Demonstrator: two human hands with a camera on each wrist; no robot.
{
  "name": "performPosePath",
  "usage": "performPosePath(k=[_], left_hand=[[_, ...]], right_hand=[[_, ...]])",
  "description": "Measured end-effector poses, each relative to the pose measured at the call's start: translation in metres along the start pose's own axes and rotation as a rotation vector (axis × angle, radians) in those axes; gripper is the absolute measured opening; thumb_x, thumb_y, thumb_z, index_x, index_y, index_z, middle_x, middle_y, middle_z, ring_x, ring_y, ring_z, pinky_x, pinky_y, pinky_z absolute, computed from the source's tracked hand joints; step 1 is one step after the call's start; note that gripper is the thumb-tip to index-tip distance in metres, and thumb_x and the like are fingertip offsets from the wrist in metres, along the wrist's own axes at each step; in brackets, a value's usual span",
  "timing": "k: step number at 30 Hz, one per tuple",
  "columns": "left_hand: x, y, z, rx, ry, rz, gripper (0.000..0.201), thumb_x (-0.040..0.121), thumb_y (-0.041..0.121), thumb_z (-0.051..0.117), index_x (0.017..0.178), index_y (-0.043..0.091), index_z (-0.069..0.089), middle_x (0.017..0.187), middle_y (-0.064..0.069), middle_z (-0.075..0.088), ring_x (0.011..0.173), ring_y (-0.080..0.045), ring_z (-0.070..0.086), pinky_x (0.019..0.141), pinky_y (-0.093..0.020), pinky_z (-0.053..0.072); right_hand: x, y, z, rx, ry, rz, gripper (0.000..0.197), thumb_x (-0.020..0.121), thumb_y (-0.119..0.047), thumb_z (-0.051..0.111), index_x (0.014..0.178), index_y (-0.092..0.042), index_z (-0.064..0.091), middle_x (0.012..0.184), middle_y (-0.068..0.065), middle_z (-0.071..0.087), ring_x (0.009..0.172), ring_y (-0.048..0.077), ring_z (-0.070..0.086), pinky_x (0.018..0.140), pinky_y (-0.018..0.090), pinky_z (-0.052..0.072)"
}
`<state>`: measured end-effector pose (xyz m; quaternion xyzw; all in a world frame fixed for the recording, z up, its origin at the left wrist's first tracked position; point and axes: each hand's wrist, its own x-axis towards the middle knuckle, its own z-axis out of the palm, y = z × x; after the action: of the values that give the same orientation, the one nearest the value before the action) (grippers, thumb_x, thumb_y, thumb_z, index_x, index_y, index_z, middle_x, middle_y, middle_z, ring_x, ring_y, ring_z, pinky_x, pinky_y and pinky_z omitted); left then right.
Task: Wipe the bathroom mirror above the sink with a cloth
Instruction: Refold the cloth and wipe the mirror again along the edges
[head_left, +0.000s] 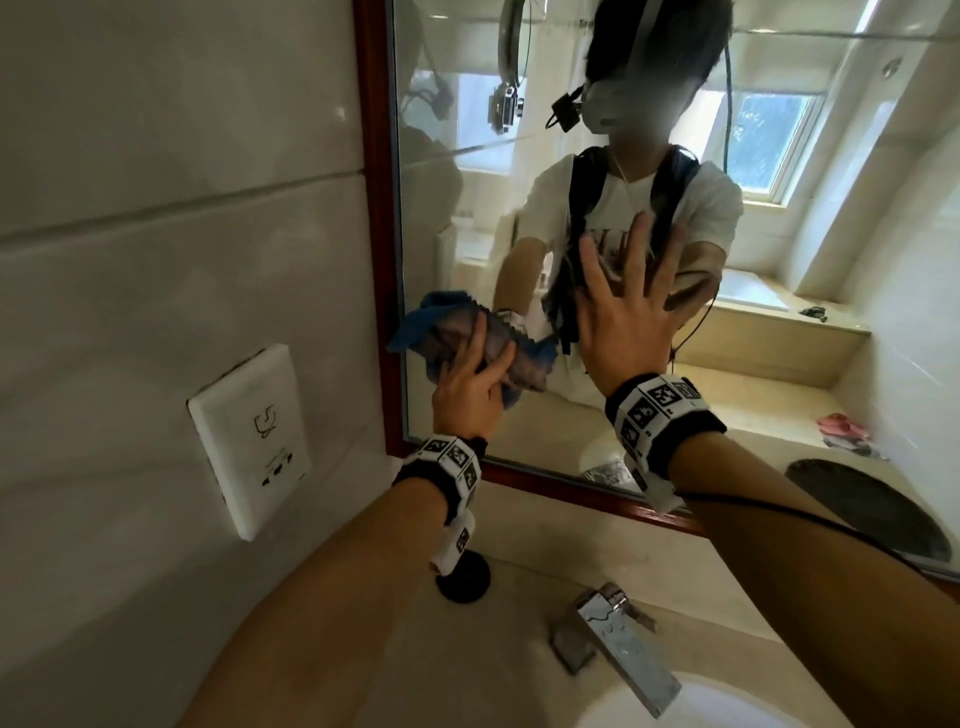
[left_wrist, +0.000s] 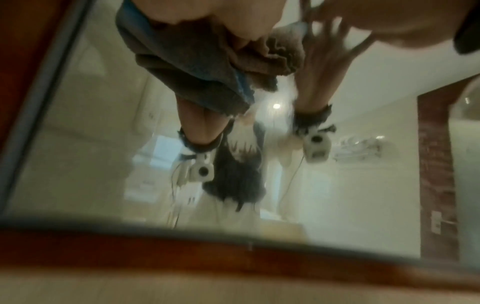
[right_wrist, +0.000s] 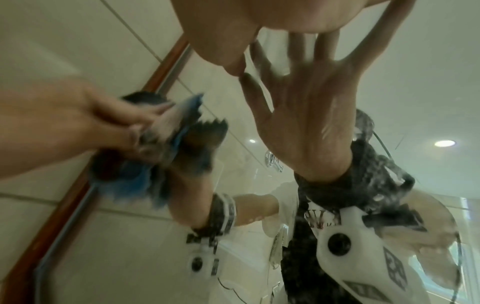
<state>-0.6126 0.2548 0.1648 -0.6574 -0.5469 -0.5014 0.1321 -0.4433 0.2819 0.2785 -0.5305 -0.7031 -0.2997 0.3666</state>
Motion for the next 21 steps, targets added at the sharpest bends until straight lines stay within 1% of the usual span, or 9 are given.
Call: performPosePath(k=[3, 7, 12, 14, 16, 18, 19, 20, 21], left_hand=[[-0.050, -0.022, 0.020, -0.003, -0.101, -0.047, 0.045, 0.084, -0.002, 0.065, 0.122, 0.020, 0.069, 0.155, -0.007, 0.033, 0.129, -0.040, 0.050, 0.074, -0.049, 0.060], [-0.074, -0.035, 0.035, -0.015, -0.162, -0.073, 0.053, 0.080, -0.012, 0.066, 0.123, 0.018, 0.068, 0.156, -0.007, 0.024, 0.141, -0.040, 0.032, 0.082, -0.053, 0.057], [-0.033, -0.023, 0.018, -0.052, -0.067, -0.065, 0.054, 0.080, -0.003, 0.058, 0.129, 0.019, 0.064, 0.158, -0.021, 0.021, 0.142, -0.050, 0.020, 0.101, -0.073, 0.034], [0.002, -0.012, 0.001, -0.057, 0.003, -0.090, 0.055, 0.083, -0.002, 0.053, 0.132, 0.022, 0.062, 0.158, -0.023, 0.019, 0.143, -0.050, 0.015, 0.103, -0.073, 0.022], [0.028, -0.012, -0.006, -0.071, 0.051, -0.094, 0.055, 0.086, 0.000, 0.049, 0.132, 0.027, 0.061, 0.159, -0.024, 0.016, 0.145, -0.048, 0.012, 0.104, -0.075, 0.022], [0.032, -0.019, -0.006, -0.090, 0.075, -0.087, 0.055, 0.087, 0.003, 0.046, 0.133, 0.031, 0.060, 0.160, -0.023, 0.015, 0.146, -0.046, 0.012, 0.102, -0.076, 0.030], [0.027, -0.023, -0.004, -0.098, 0.079, -0.091, 0.056, 0.088, 0.000, 0.047, 0.134, 0.030, 0.059, 0.160, -0.022, 0.014, 0.146, -0.044, 0.011, 0.104, -0.073, 0.030], [0.017, -0.026, -0.001, -0.113, 0.074, -0.105, 0.056, 0.088, -0.004, 0.051, 0.134, 0.028, 0.060, 0.160, -0.023, 0.013, 0.146, -0.042, 0.012, 0.111, -0.064, 0.028], [0.006, -0.030, 0.001, -0.138, 0.067, -0.117, 0.056, 0.088, -0.007, 0.054, 0.134, 0.024, 0.060, 0.160, -0.024, 0.013, 0.146, -0.037, 0.013, 0.118, -0.047, 0.024]], right_hand=[[-0.002, 0.000, 0.006, 0.000, 0.014, -0.001, 0.052, 0.100, -0.043, 0.035, 0.151, -0.039, 0.023, 0.162, 0.012, 0.010, 0.146, 0.046, 0.006, 0.100, 0.081, 0.010], [-0.003, 0.002, 0.010, -0.022, 0.022, -0.004, 0.051, 0.102, -0.045, 0.030, 0.152, -0.041, 0.019, 0.162, 0.012, 0.010, 0.146, 0.045, 0.008, 0.100, 0.080, 0.012], [-0.004, 0.003, 0.012, -0.028, 0.025, -0.007, 0.051, 0.102, -0.045, 0.024, 0.153, -0.041, 0.015, 0.162, 0.013, 0.010, 0.146, 0.045, 0.009, 0.100, 0.080, 0.013], [-0.004, 0.002, 0.012, -0.017, 0.027, -0.005, 0.051, 0.103, -0.045, 0.023, 0.153, -0.041, 0.015, 0.162, 0.013, 0.011, 0.146, 0.045, 0.010, 0.099, 0.080, 0.013], [-0.004, 0.001, 0.012, -0.020, 0.032, -0.005, 0.051, 0.103, -0.044, 0.024, 0.153, -0.041, 0.015, 0.162, 0.013, 0.012, 0.146, 0.045, 0.010, 0.099, 0.080, 0.013], [-0.005, 0.001, 0.012, -0.020, 0.034, 0.000, 0.051, 0.103, -0.044, 0.025, 0.153, -0.041, 0.016, 0.162, 0.013, 0.012, 0.146, 0.045, 0.011, 0.100, 0.080, 0.012], [-0.006, 0.001, 0.012, -0.019, 0.038, 0.000, 0.051, 0.103, -0.044, 0.025, 0.153, -0.040, 0.016, 0.162, 0.013, 0.012, 0.146, 0.045, 0.011, 0.101, 0.079, 0.012], [-0.008, 0.002, 0.013, -0.021, 0.041, -0.003, 0.051, 0.103, -0.044, 0.024, 0.153, -0.039, 0.016, 0.162, 0.013, 0.013, 0.146, 0.045, 0.011, 0.101, 0.079, 0.011], [-0.012, 0.003, 0.015, -0.026, 0.044, -0.010, 0.051, 0.103, -0.045, 0.023, 0.153, -0.039, 0.015, 0.162, 0.013, 0.012, 0.146, 0.045, 0.011, 0.102, 0.079, 0.011]])
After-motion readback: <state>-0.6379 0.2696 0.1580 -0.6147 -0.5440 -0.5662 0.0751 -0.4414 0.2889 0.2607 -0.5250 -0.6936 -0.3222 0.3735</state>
